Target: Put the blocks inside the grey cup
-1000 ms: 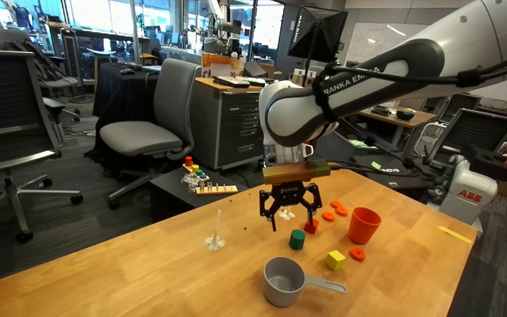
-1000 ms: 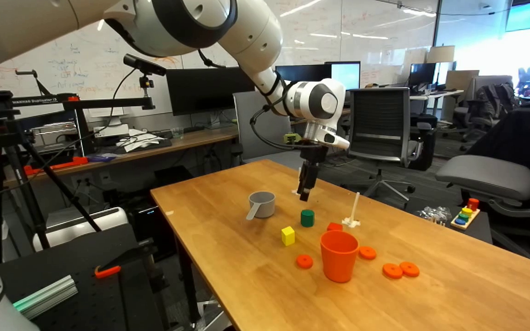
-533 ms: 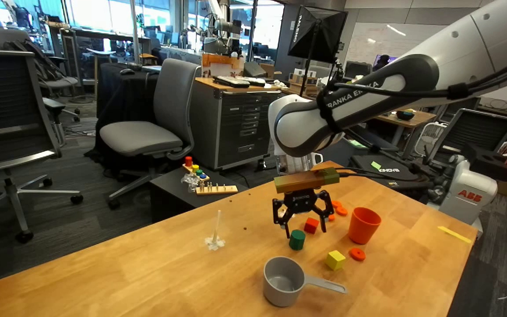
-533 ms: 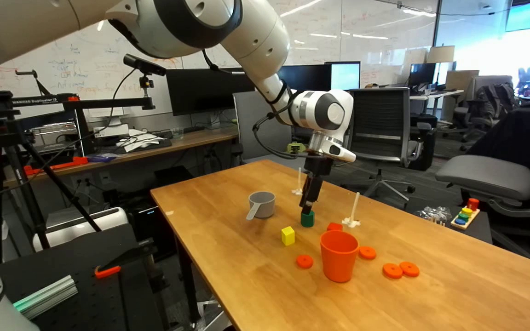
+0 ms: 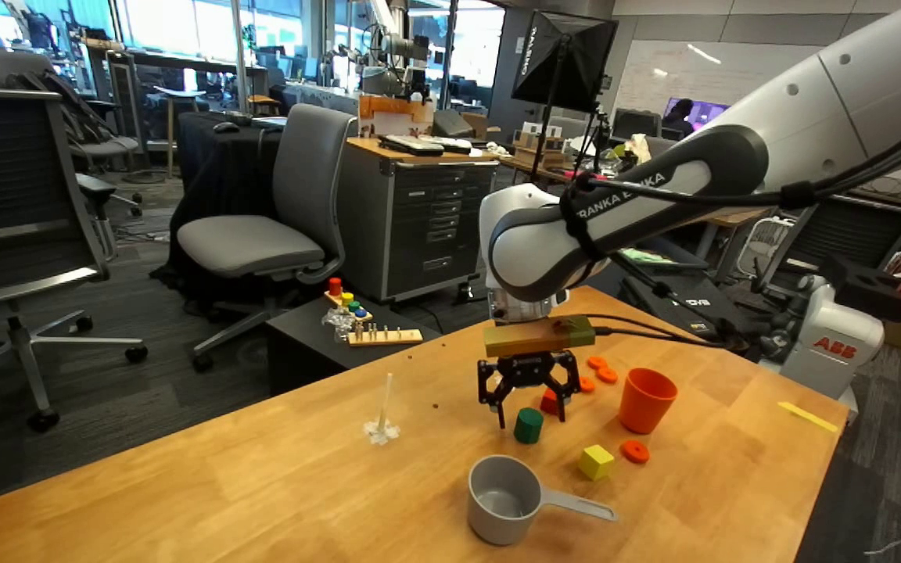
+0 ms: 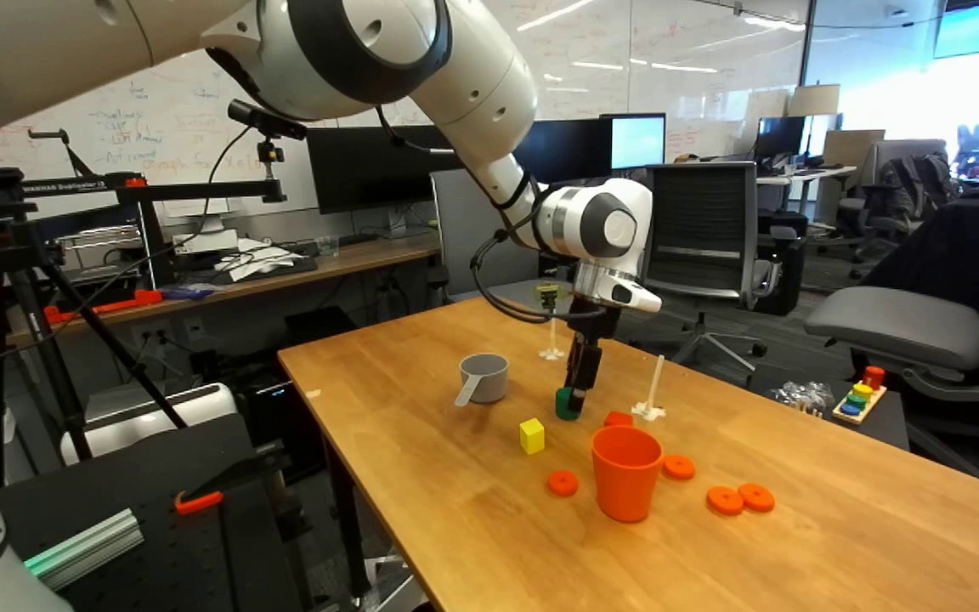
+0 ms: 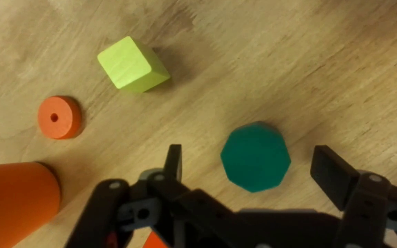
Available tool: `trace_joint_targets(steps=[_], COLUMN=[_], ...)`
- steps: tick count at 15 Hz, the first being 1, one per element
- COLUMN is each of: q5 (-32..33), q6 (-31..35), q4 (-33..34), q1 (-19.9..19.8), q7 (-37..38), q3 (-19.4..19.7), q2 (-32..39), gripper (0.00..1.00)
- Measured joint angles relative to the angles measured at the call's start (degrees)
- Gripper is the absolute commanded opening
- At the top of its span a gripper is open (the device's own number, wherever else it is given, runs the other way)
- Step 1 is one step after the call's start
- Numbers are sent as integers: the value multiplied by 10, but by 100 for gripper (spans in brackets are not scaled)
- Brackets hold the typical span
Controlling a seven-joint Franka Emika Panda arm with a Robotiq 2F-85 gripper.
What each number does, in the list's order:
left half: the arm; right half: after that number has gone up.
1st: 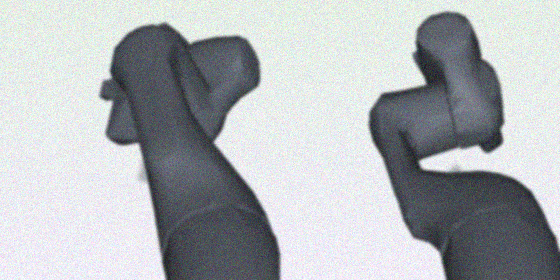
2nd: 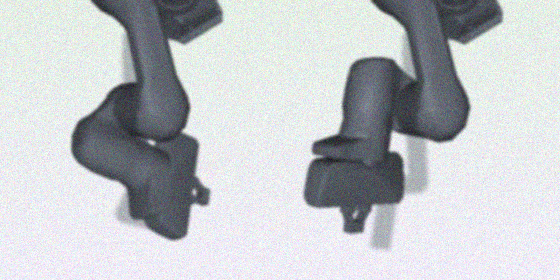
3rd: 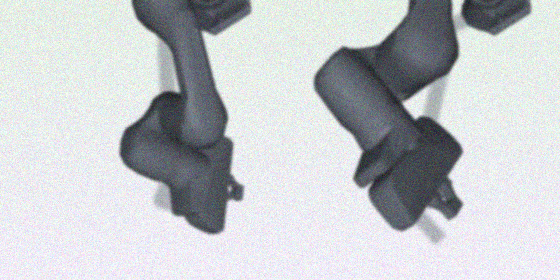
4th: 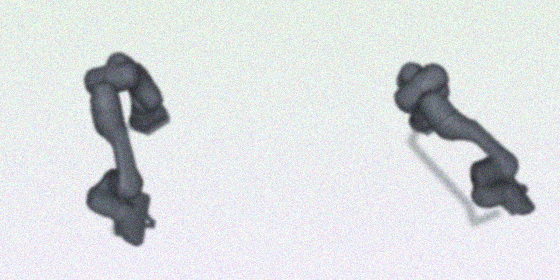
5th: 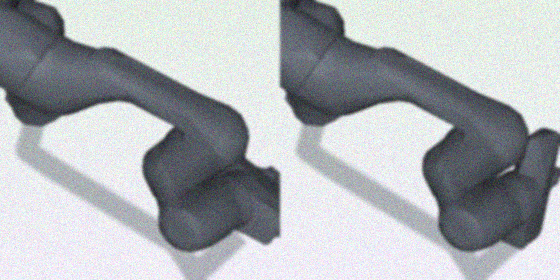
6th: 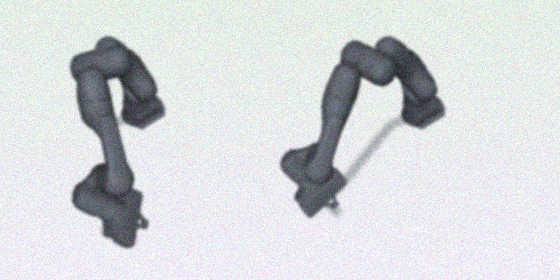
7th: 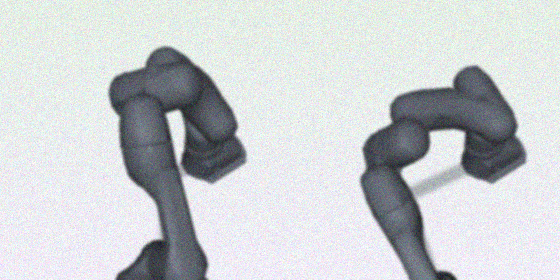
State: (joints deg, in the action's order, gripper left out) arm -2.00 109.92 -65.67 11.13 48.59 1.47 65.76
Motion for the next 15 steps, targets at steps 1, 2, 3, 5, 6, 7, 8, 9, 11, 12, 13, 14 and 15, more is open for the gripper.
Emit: trace_joint_targets(steps=[1,2,3,5,6,7,8,9,11,12,13,14,15], q5=[0,0,-2,-8,-11,-13,-15,-16,-16,-16,-16,-16,-16], q6=[10,20,29,37,37,39,43,47,53,54,54,54,54], q4=[0,0,0,0,0,0,0,0,-2,-5,-9,-13,-19], q1=[2,3,3,3,2,1,0,0,2,3,5,8,12], q7=[0,0,0,0,0,0,0,0,0,0,0,0,-1], q3=[0,-1,-3,-4,-4,-4,-4,-4,-5,-6,-9,-13,-19], q2=[5,10,13,16,14,12,11,9,-2,-12,-25,-41,-58], gripper=[59,49,42,29,22,22,22,22,22,22,22,22,22])
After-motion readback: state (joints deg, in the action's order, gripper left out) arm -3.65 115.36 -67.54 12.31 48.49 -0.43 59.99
